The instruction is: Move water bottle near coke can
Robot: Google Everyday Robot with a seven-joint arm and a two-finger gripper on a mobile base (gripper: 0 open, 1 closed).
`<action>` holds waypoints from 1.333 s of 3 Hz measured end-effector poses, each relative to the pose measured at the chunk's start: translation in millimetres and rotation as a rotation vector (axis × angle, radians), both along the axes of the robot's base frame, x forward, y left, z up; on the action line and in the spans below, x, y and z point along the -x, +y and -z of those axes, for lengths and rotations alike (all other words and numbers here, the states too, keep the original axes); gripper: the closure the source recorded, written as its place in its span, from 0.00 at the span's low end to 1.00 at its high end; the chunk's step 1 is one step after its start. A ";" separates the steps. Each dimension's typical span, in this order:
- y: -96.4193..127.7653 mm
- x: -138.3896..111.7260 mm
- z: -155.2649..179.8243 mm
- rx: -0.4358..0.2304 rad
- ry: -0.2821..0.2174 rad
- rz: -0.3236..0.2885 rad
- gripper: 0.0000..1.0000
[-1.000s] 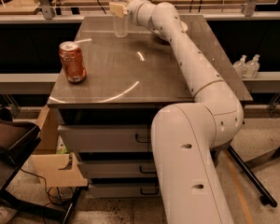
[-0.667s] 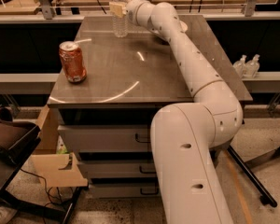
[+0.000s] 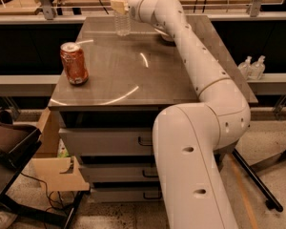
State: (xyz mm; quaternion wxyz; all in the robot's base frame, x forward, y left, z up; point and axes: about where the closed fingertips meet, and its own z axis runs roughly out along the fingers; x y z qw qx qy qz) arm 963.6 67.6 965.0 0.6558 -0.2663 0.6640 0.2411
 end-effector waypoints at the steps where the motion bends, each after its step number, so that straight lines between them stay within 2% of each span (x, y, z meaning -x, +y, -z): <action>1: 4.3 16.9 -30.0 0.049 0.003 -0.027 1.00; 2: 3.9 37.1 -64.9 0.092 -0.003 -0.043 1.00; 3: -5.9 57.2 -92.1 0.102 -0.009 -0.048 1.00; 4: -21.8 86.7 -123.3 0.102 -0.043 -0.042 1.00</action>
Offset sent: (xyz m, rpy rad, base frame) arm -0.0610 -0.0047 0.1187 -0.1436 -0.0175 0.0535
